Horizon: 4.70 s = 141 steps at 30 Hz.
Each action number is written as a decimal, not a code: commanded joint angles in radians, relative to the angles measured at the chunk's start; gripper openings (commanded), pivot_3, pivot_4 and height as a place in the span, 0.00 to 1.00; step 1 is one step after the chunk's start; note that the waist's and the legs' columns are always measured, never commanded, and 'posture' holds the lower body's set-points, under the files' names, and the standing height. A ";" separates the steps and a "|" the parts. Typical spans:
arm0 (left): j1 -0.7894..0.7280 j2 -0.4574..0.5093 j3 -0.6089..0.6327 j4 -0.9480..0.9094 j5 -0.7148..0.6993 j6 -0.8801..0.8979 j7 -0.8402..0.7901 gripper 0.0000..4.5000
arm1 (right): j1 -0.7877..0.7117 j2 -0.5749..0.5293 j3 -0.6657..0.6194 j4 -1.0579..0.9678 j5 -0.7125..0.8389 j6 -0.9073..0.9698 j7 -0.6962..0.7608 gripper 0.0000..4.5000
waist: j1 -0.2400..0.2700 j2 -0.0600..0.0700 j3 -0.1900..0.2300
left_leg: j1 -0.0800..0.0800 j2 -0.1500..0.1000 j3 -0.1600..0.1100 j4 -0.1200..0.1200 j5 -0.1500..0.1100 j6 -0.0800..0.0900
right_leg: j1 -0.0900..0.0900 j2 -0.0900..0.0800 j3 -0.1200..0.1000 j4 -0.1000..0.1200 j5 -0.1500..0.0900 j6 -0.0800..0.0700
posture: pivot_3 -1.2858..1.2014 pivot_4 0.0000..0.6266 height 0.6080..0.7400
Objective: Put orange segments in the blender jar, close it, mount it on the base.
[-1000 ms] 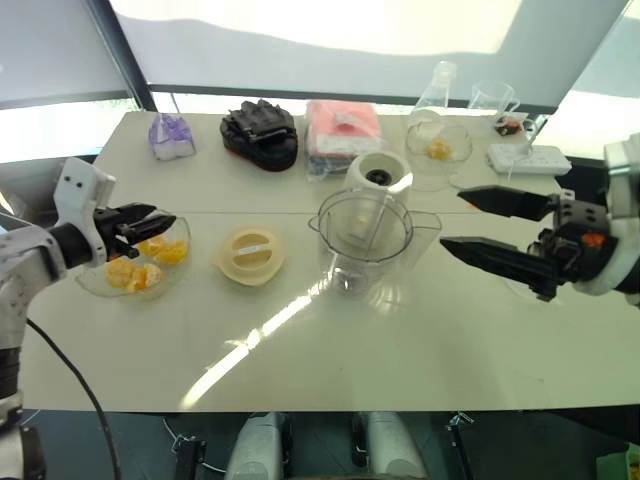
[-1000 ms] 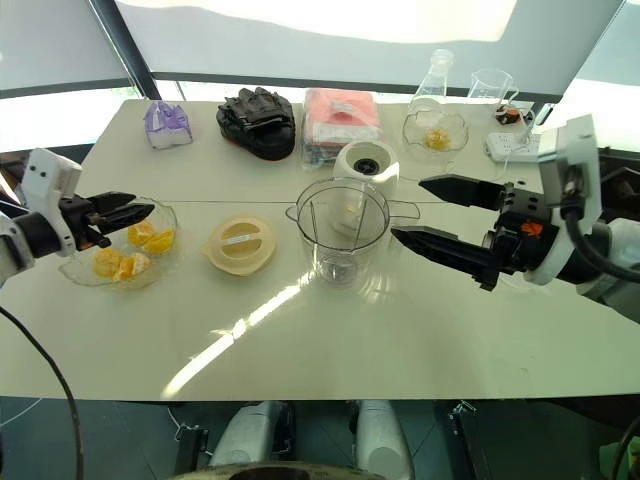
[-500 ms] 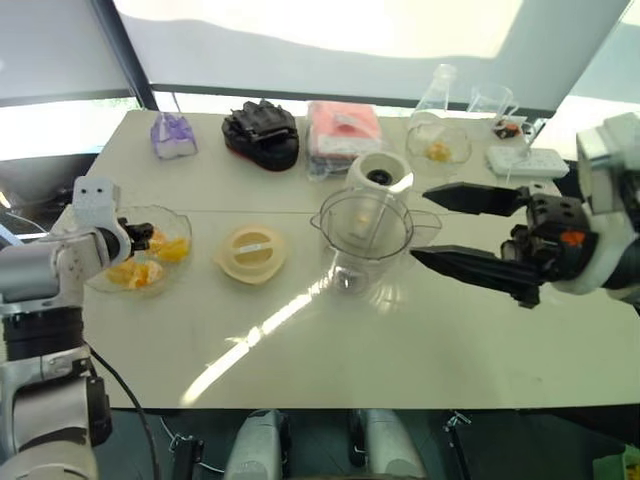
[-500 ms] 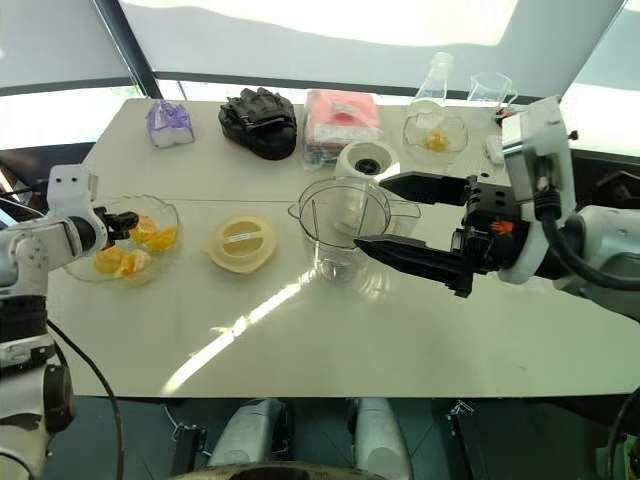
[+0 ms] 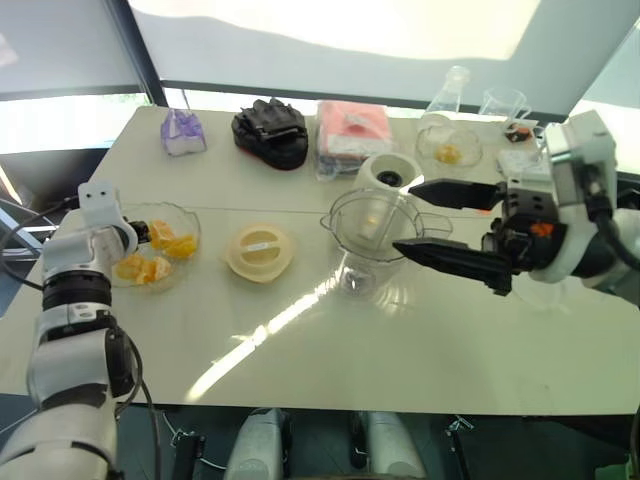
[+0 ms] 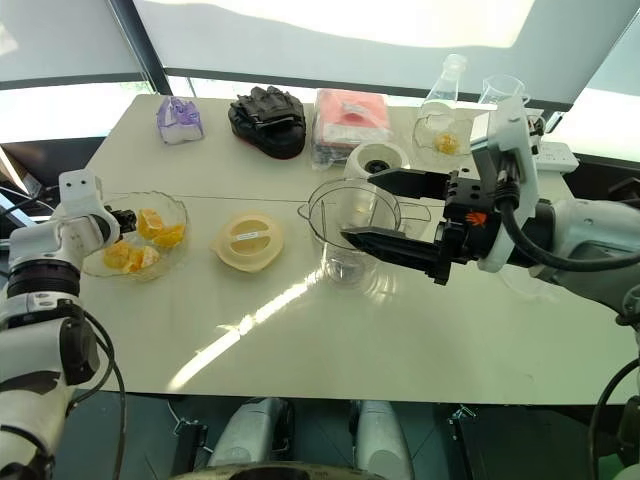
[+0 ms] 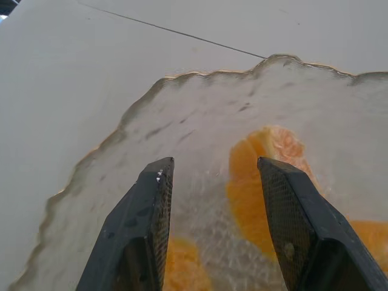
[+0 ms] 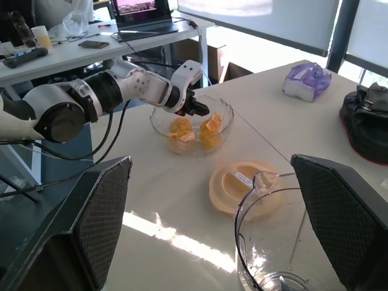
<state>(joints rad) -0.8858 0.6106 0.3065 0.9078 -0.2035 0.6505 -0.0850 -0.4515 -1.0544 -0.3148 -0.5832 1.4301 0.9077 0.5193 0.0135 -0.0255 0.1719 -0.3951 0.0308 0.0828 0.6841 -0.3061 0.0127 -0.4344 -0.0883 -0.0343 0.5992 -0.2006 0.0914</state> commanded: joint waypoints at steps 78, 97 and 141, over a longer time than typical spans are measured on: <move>-0.456 -0.326 -0.656 -0.184 0.032 -0.218 -1.192 0.43 | 0.699 0.242 -0.348 -0.252 -0.237 -0.141 -0.177 1.00 | 0.001 0.003 -0.001 | -0.013 -0.002 -0.006 0.010 -0.001 0.003 | -0.007 0.007 0.002 0.001 0.000 -0.003 | 0.52 0.24 1.00; -0.314 -0.228 -0.221 -0.699 -0.357 0.177 -1.073 0.77 | 0.707 0.352 -0.287 -0.124 -0.523 -0.283 -0.236 1.00 | -0.002 0.005 -0.002 | -0.011 0.000 -0.006 0.014 -0.001 0.004 | -0.005 0.007 0.002 0.005 0.001 -0.001 | 0.52 0.24 1.00; 0.295 -0.070 -0.303 -1.327 -0.525 0.207 -0.783 0.77 | 0.553 0.562 -0.292 0.638 -1.242 -0.715 -0.486 1.00 | -0.016 0.010 -0.001 | 0.003 -0.001 -0.004 0.013 0.001 -0.001 | 0.002 0.008 0.006 0.013 -0.002 -0.003 | 0.52 0.24 1.00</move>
<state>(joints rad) -0.5885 0.5406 -0.0056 -0.3835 -0.7087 0.8633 -0.8742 0.1121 -0.4652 -0.5851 0.0458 0.1983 0.2239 0.0337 -0.0024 -0.0153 0.1704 -0.3926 0.0300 0.0789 0.6971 -0.3049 0.0120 -0.4323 -0.0808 -0.0278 0.6124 -0.2027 0.0882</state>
